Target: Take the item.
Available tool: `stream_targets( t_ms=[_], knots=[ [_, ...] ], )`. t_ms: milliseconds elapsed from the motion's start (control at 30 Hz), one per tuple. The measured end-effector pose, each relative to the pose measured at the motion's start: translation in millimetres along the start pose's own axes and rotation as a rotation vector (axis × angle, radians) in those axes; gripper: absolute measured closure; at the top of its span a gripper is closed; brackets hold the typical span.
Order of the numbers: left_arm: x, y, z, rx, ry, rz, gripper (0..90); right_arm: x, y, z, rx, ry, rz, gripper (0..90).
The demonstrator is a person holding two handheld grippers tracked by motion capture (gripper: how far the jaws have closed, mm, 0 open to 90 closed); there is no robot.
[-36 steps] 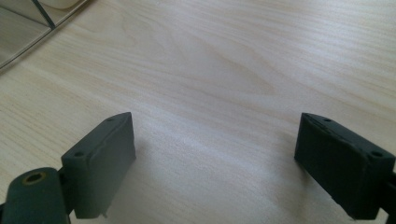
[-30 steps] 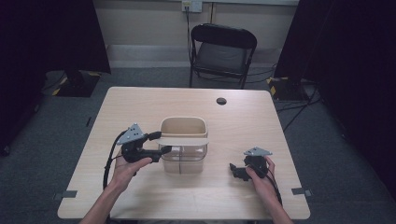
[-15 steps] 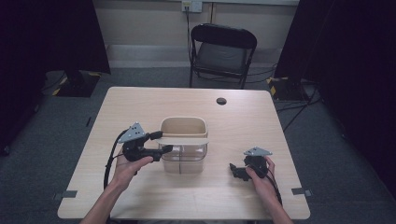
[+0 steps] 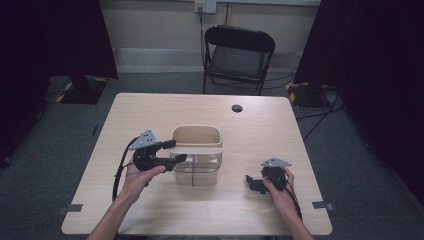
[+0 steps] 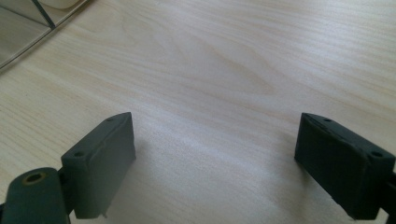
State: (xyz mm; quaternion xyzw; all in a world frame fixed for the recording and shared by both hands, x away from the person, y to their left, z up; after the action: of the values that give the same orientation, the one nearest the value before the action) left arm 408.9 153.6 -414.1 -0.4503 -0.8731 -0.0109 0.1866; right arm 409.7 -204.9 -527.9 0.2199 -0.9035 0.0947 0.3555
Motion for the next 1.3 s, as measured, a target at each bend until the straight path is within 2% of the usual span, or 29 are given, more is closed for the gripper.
stream_targets(
  t_ms=[167, 233, 433, 1300],
  knots=[
    [0.0, 1.3, -0.3, 0.0, 0.004, -0.008, 31.0, 0.0, -0.1, 0.0, 0.001, 0.0, 0.0, 11.6],
    [-0.4, 1.5, -0.3, 0.009, 0.005, 0.003, 31.0, 0.0, -0.1, 0.0, 0.001, 0.0, 0.0, 11.6],
    [-1.2, 4.1, -0.3, 0.01, 0.018, 0.001, 31.3, 0.0, 0.0, 0.0, 0.0, 0.0, 0.0, 11.6],
    [-3.0, 7.8, -0.7, 0.022, 0.018, 0.01, 34.4, 0.0, 0.0, 0.0, 0.0, 0.0, 0.0, 11.6]
  ],
)
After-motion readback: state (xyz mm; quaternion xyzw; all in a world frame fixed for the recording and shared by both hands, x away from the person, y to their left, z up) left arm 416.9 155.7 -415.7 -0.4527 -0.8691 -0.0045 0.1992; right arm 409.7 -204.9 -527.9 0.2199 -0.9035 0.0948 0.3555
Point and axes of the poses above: each handheld gripper's, and its own axes: x roughly backward along the jaws, z roughly out of its underside, y roughly to its left, the point moved 4 cm from there along -x, roughly forward along the jaws
